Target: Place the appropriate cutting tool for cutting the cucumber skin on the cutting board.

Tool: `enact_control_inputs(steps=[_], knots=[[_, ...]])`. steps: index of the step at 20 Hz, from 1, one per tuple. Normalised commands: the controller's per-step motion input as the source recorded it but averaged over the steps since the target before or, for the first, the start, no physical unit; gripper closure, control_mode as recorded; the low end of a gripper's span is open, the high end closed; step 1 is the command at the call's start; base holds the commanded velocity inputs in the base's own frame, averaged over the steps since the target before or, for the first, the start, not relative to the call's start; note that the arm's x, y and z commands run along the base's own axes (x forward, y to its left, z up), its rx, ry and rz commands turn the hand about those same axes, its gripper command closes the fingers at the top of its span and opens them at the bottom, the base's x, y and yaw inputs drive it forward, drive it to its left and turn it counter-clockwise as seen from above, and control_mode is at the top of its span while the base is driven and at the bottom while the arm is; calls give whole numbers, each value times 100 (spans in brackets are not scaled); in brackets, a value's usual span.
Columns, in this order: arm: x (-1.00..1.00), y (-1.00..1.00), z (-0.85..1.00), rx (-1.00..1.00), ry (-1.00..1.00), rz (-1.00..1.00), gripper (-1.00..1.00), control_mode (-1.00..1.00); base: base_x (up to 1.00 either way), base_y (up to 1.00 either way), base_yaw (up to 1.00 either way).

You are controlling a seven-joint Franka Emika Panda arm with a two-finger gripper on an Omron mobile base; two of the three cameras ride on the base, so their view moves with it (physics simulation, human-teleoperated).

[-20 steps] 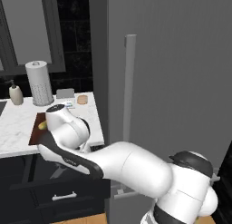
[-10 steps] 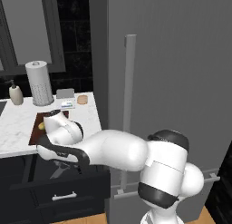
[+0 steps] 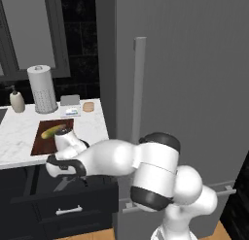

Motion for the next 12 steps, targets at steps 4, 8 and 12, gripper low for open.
enact_control_inputs(steps=[4, 8, 12], knots=[[27, 0, -61, 2, 0, 25, -100, -100, 0, 0, 0], [22, 9, -54, 3, 0, 19, -100, -100, 0, 0, 0], [-1, 17, -56, 1, 0, 16, -100, -100, 0, 0, 0]])
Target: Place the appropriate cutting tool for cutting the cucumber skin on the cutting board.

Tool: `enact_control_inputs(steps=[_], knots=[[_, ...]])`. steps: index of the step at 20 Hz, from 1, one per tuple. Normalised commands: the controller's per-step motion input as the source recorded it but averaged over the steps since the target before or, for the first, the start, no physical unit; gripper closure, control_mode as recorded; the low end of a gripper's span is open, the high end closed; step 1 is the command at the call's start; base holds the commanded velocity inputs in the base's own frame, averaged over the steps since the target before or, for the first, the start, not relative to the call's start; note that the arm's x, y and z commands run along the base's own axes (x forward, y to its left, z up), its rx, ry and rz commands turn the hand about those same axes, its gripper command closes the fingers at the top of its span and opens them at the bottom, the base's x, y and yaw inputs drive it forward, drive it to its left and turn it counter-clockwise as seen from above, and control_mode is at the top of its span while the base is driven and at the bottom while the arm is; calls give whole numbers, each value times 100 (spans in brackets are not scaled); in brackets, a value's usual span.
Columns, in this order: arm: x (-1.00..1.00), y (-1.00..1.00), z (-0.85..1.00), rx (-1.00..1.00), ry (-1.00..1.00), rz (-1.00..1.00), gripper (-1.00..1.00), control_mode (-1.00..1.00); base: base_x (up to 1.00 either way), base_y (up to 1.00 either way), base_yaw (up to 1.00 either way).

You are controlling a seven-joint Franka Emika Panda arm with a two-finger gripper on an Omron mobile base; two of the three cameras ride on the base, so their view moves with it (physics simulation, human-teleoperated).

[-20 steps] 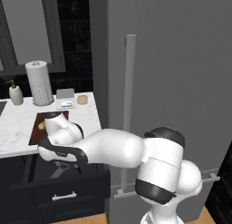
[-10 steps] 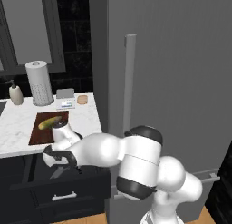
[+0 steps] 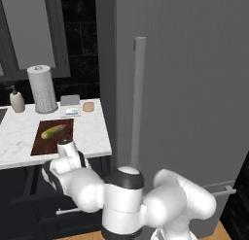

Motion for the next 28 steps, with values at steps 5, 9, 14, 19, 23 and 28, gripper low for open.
enact_control_inputs(steps=[5, 9, 14, 19, 23, 28], knots=[[-49, 2, -44, 4, 0, 17, -100, -100, 0, 0, 0], [-97, 1, 0, 10, 2, 3, -100, -100, 0, 0, 0], [-100, 0, 17, 14, 6, 0, -100, -100, 0, 0, 0], [-96, 1, 47, 8, 7, -1, -100, -100, 0, 0, 0], [-2, 27, 65, 0, 0, -8, -100, -100, 0, 0, 0], [68, 68, 7, -7, 1, -19, -100, -100, 0, 0, 0]])
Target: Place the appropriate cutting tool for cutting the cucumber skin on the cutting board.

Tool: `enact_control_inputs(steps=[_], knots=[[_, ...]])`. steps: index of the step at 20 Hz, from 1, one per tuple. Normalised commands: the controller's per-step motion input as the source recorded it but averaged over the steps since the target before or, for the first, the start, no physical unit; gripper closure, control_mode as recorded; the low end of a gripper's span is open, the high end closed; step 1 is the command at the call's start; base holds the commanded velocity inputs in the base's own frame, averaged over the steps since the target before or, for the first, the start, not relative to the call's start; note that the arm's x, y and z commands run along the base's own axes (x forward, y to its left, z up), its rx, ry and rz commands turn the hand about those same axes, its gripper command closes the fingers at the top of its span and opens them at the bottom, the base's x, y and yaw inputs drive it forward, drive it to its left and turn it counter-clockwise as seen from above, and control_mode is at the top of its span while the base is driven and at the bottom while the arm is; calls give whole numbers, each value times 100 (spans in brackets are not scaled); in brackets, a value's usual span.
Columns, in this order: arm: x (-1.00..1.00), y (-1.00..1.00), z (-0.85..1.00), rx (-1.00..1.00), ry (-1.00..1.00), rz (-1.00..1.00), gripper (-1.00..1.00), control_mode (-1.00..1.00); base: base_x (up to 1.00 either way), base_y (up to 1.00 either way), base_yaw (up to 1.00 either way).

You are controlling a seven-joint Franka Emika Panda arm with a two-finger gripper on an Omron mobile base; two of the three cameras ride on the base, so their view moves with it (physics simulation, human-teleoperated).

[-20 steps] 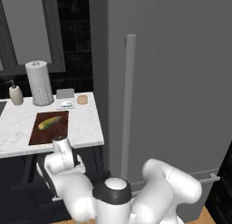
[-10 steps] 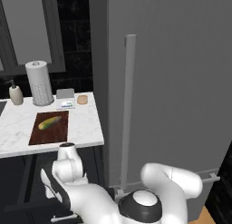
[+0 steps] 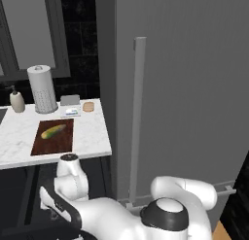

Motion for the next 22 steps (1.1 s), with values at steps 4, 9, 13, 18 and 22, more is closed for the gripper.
enact_control_inputs(steps=[4, 9, 13, 18, 22], knots=[[53, 41, -8, -11, 0, -21, -100, -100, 0, 0, 0], [47, 16, -2, -12, 22, -23, -100, -100, 0, 0, 0], [16, 0, -18, -5, 24, -22, -100, -100, 0, 0, 0], [25, 5, -33, -7, 19, -23, -100, -100, 0, 0, 0], [19, 6, -45, -12, 14, -21, -100, -100, 0, 0, 0]])
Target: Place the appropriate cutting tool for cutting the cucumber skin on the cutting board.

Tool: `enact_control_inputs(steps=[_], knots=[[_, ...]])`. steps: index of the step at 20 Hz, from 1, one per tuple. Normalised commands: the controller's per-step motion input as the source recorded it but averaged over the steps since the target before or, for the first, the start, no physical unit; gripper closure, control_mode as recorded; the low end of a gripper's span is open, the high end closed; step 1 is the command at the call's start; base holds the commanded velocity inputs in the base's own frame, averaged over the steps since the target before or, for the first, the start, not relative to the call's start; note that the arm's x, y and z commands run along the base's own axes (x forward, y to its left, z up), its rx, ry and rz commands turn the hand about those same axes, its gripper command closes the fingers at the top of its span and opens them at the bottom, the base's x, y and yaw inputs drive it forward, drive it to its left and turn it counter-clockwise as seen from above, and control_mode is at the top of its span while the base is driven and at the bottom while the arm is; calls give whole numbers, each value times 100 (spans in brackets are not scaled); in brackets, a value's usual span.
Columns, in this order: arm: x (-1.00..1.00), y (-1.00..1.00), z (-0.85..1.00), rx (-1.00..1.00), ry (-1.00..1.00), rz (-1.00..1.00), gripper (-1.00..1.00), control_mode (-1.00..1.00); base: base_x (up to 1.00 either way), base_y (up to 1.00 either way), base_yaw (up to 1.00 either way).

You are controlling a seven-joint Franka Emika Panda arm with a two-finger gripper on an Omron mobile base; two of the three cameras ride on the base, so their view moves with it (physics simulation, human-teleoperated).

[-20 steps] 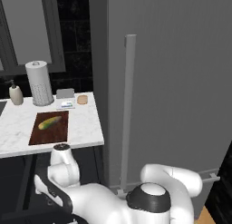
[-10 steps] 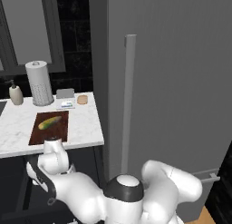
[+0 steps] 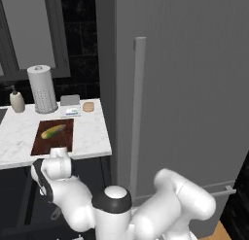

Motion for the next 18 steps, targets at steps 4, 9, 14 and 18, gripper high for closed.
enact_control_inputs(steps=[4, 9, 14, 18], knots=[[20, 7, -46, -16, 11, -17, -100, -100, 0, 0, 0], [26, 13, -41, -15, 7, -8, -100, -100, 0, 0, 0], [-7, 3, -48, -10, 2, -1, -100, -100, 0, 0, 0], [-53, -26, -11, 0, -1, 0, -100, -100, 0, 0, 0]])
